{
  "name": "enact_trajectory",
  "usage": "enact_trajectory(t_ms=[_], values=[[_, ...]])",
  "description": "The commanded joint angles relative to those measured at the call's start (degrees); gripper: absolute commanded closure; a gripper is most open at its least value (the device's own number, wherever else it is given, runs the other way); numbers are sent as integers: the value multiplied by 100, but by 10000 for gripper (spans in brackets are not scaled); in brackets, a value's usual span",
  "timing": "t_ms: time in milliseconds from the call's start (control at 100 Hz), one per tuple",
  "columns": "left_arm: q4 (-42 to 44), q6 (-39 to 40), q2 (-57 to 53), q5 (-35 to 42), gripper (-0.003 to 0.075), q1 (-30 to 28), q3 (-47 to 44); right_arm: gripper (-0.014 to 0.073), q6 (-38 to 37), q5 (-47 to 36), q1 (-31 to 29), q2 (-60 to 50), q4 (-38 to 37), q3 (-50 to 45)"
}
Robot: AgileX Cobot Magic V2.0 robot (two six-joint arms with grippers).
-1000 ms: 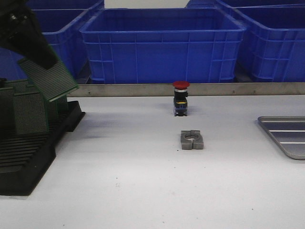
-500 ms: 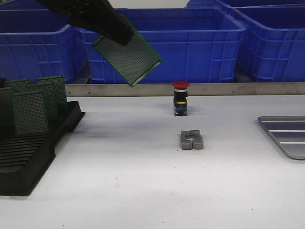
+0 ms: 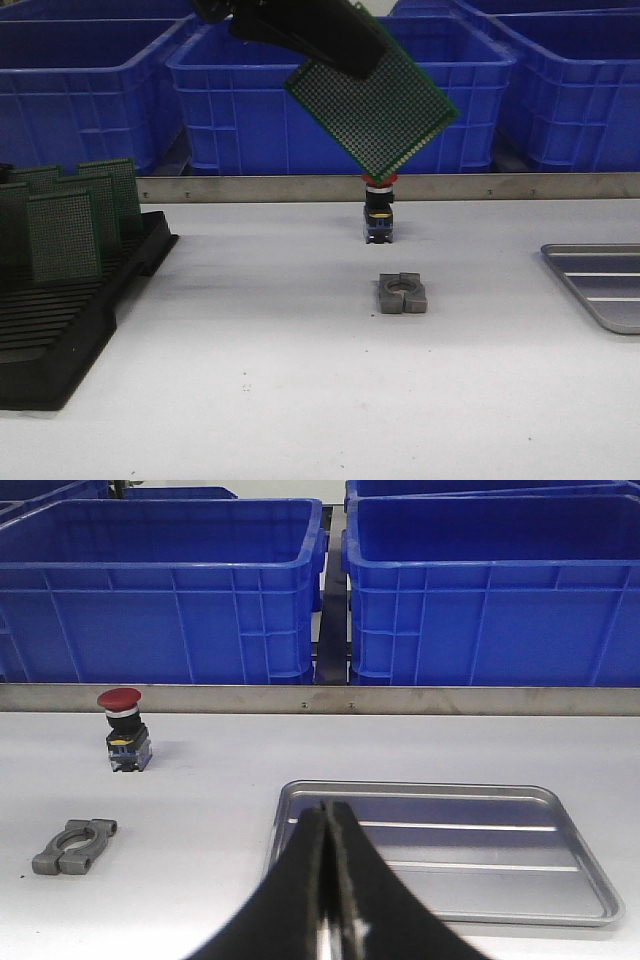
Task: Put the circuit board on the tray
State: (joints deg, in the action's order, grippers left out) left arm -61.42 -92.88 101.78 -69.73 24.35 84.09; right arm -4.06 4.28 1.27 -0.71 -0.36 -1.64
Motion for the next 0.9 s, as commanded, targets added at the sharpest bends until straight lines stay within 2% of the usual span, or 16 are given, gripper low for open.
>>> enact_trajectory(t_ms=[0,120,380,500,640,710,750,890], values=[[-454,11,-295,-370,741,56,172,653,-107,-428,4,-112,71,141],[-454,11,-295,-370,741,56,172,653,-113,269,21,-73,134,707],[-454,11,-295,-370,740,56,172,653,-107,2756,21,982,141,2289],[-454,11,-295,-370,740,56,172,653,-102,3110,21,1760,188,2771],[-454,11,-295,-370,740,56,172,630,-74,3004,21,2455,269,3104],[-454,11,-295,-370,740,56,172,566,-69,2835,34,2742,367,3206],[-454,11,-295,-370,740,56,172,498,-18,2714,43,2860,477,3252],[-454,11,-295,-370,741,56,172,163,538,2478,43,3241,1189,3388]])
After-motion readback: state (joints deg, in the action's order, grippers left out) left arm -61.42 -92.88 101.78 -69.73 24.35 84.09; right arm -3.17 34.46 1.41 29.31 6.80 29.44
